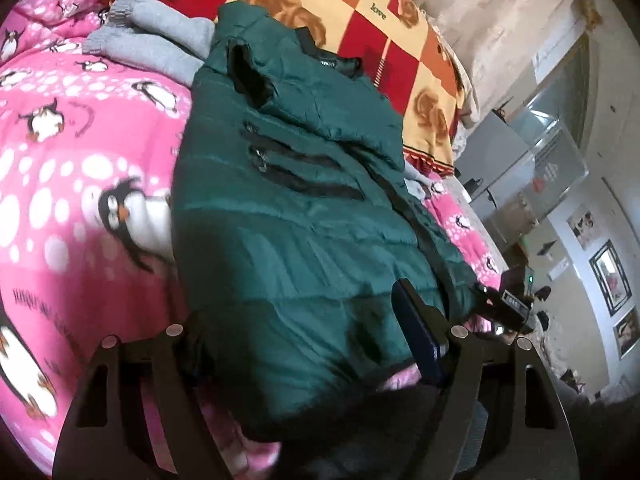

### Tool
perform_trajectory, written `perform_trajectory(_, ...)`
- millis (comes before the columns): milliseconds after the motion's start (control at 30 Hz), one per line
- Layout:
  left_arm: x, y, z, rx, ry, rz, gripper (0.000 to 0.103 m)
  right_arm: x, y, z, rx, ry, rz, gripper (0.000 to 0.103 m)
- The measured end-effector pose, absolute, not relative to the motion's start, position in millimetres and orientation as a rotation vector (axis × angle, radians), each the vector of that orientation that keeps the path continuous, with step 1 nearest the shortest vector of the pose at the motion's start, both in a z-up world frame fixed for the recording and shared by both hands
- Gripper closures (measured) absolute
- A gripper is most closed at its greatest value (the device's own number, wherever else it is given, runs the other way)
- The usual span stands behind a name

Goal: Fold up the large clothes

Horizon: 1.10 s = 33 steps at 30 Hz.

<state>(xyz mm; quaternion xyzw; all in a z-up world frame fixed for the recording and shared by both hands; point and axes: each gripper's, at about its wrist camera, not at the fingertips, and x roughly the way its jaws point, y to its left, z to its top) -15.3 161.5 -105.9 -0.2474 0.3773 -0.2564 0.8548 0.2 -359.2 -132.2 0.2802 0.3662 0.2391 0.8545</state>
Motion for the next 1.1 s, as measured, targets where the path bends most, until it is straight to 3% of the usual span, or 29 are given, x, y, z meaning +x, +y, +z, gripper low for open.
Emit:
perform_trajectory(333, -8.7, 149.9, -112.3, -0.603, 0.880, -0.653, 0.026, -10.1, -358.6, -132.4, 0.584, 0.703, 0.476, 0.047)
perform_trajectory(567, 1.2, 165.9, -107.1, -0.642, 0.805, -0.486, 0.026, 5.7, -356.3, -120.4, 0.599, 0.717, 0.487, 0.047)
perform_trajectory(1000, 11.3, 152.4, -111.0, -0.527, 0.844, -0.419, 0.026, 0.9, -357.1, -130.1, 0.580, 0.719, 0.451, 0.051)
perform_trajectory(1067, 13.2, 149.9, -110.5, -0.521, 0.844, -0.411, 0.026, 1.7, -361.1, -130.5, 0.619, 0.725, 0.450, 0.055)
perform_trajectory(1100, 13.9, 149.8, -110.5, -0.531, 0.842, -0.403, 0.026, 2.5, -364.4, -127.9, 0.645, 0.732, 0.427, 0.062)
